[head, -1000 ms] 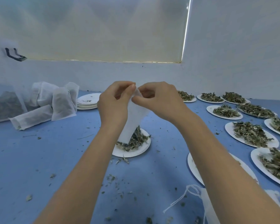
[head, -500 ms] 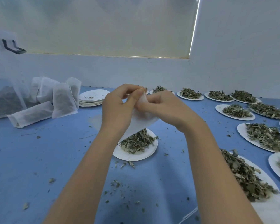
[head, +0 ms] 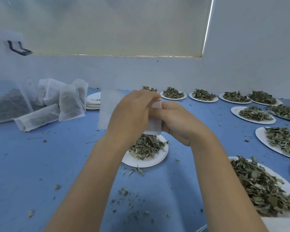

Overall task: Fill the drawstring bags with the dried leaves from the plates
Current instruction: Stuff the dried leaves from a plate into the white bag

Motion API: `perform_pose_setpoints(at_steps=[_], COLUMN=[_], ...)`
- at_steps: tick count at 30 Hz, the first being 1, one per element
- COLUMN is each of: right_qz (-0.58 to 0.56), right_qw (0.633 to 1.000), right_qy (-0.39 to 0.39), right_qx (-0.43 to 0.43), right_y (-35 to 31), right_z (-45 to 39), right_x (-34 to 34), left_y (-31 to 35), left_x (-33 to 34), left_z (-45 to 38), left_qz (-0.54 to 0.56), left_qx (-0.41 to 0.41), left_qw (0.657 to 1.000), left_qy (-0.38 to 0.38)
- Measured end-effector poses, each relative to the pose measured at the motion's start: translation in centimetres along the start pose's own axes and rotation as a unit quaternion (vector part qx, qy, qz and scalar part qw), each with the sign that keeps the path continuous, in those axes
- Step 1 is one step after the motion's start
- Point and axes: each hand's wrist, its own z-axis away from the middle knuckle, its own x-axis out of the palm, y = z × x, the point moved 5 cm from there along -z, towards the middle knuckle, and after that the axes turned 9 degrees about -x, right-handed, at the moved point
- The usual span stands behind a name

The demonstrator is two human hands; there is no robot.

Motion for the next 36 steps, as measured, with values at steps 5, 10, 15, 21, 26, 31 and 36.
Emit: perform_pose_setpoints(at_steps=[5, 10, 15, 21, 26, 31, 36], right_qz=[-0.144, -0.317, -0.38, -0.118, 0.285, 0.384, 0.489], right_qw=[0.989, 0.946, 0.916, 0.991, 0.956, 0.921, 0.871], right_qy=[-0.01, -0.069, -0.125, -0.046, 0.063, -0.017, -0.02], right_qx=[-0.01, 0.022, 0.041, 0.045, 0.0, 0.063, 0.043], right_y=[0.1, 0.8, 1.6, 2.8, 3.6, 6.2, 7.1], right_z=[-0.4, -0.7, -0.8, -1.1, -0.8, -0.8, -1.4], right_x=[0.7, 2.8, 5.6, 5.0, 0.1, 1.0, 2.6], left_y=[-0.4, -2.3, -4.4, -7.9, -10.0, -11.9, -12.7], left_x=[-0.3, 0.5, 0.0, 0.0, 0.4, 1.4, 2.2], left_z=[1.1, 2.7, 3.8, 4.5, 4.1, 4.6, 4.3], left_qz=[-0.093, -0.197, -0.208, -0.236, -0.241, -0.203, -0.161], left_qx=[0.066, 0.08, 0.064, -0.002, -0.055, -0.157, -0.195], left_qw=[0.989, 0.972, 0.976, 0.972, 0.967, 0.962, 0.96], left_qy=[-0.097, -0.103, -0.007, -0.019, -0.056, -0.088, -0.118])
